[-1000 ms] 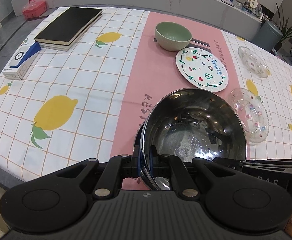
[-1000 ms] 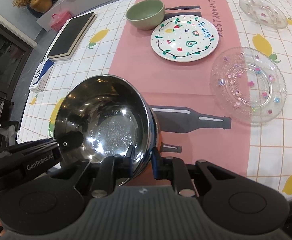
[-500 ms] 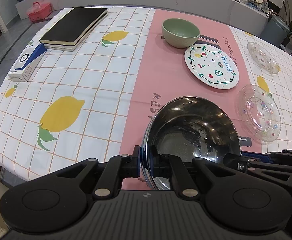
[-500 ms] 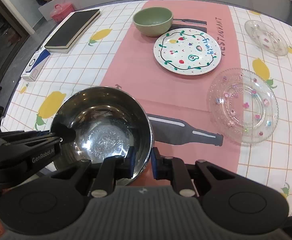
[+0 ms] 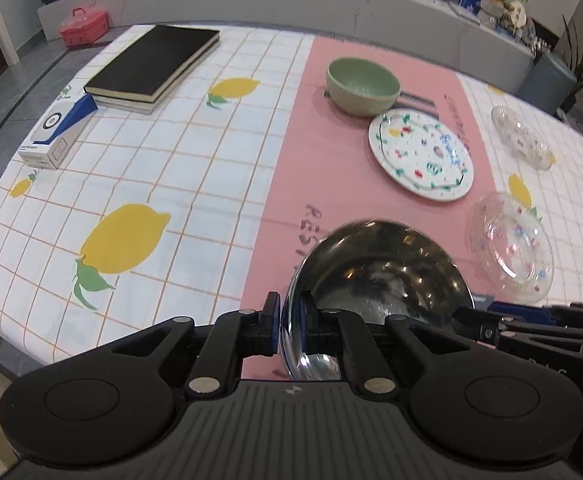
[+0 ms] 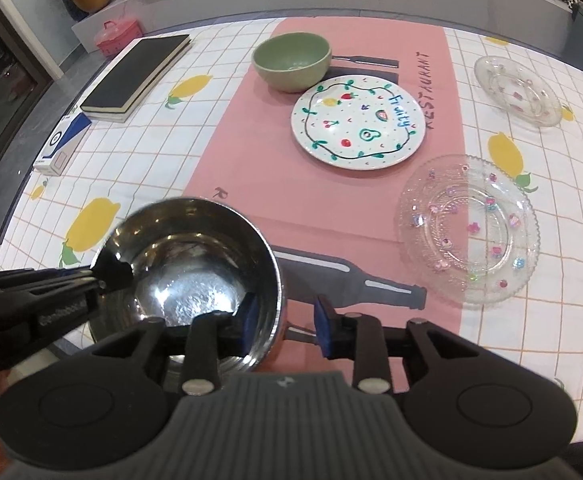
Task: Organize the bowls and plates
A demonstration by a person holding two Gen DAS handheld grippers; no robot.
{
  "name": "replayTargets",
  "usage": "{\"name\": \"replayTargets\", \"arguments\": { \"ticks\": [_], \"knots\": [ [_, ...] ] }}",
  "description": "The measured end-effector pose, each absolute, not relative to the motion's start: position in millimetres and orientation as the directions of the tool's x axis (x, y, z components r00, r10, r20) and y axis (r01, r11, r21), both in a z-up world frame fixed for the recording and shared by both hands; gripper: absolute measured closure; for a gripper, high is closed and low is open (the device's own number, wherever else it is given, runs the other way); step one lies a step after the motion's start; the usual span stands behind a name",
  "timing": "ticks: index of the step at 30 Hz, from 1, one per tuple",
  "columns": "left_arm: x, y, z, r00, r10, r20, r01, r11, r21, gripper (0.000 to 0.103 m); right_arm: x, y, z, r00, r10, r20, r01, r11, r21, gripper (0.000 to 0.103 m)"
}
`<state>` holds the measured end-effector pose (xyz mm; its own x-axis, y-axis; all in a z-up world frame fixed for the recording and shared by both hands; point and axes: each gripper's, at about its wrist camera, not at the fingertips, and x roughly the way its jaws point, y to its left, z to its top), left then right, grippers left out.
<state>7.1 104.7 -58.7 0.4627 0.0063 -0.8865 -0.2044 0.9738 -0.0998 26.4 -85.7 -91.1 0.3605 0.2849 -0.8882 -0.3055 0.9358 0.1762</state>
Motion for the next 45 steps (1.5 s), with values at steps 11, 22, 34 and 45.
{"name": "replayTargets", "arguments": {
  "ticks": [11,22,34,45],
  "knots": [
    [4,118,-56,0.479,-0.047,-0.876,-0.22,0.96,-0.172,0.079,28,-108,-90,0.338,0.335,-0.879,-0.264,0.931,0.253,0.066],
    [3,111,-63,0.459,-0.036,-0.888,-0.186,0.973,-0.136,0.099,28,-106,-95,0.292,0.419,-0.86,-0.25,0.901,0.354,0.1],
    [7,114,-64,0.467,-0.03,-0.884,-0.193,0.972,-0.135,0.099,34,-103,-96,0.297,0.427,-0.854,-0.234,0.9,0.368,0.1],
    [17,128,-44,0.514,-0.099,-0.852,-0.134,0.972,-0.194,0.093,42,-105,-73,0.365,0.425,-0.829,-0.289,0.898,0.333,0.079]
  ]
}}
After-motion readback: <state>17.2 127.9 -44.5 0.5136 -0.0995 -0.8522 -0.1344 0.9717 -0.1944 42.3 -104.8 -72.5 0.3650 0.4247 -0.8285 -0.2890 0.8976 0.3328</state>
